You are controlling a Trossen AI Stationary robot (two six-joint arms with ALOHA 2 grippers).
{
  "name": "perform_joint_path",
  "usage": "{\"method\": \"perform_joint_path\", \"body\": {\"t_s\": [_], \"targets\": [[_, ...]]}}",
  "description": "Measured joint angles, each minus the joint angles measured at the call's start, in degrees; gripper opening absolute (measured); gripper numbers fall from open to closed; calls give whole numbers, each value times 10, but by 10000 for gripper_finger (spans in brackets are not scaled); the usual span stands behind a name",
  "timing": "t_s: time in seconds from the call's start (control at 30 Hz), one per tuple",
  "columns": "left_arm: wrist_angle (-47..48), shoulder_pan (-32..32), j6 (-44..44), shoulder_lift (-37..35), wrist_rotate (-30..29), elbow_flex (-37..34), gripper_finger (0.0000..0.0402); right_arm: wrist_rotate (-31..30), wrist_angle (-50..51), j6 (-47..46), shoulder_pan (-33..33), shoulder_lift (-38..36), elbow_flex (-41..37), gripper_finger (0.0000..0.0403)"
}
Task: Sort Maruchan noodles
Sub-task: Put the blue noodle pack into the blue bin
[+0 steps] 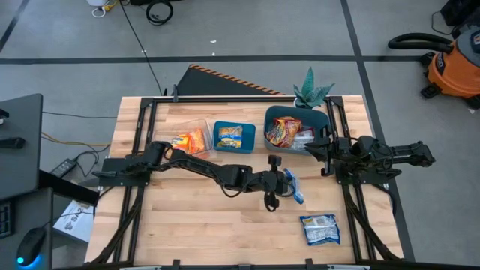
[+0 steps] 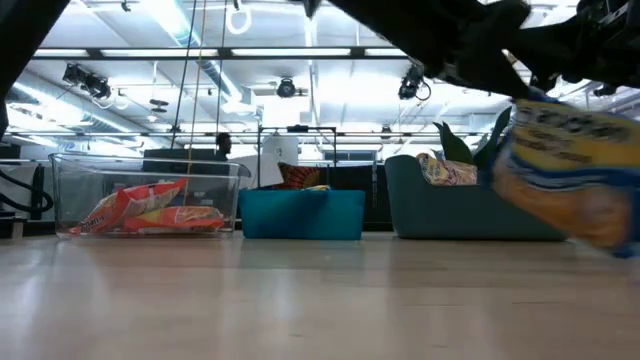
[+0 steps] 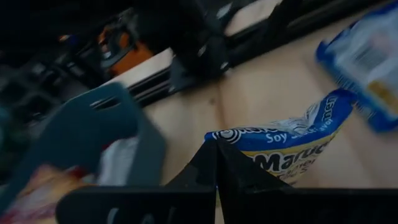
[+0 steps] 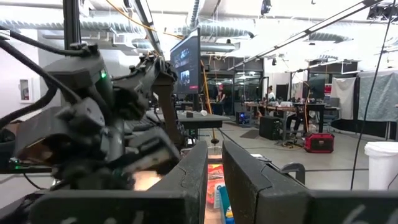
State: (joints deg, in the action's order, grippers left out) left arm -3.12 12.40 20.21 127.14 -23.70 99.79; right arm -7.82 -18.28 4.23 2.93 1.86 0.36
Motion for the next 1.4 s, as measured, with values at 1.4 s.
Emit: {"method": "perform_joint_path", "body": {"t_s": [1.4], "targets": [[447, -128, -80, -193, -230, -19, 4, 0, 0, 0, 0, 0, 0, 55]]}}
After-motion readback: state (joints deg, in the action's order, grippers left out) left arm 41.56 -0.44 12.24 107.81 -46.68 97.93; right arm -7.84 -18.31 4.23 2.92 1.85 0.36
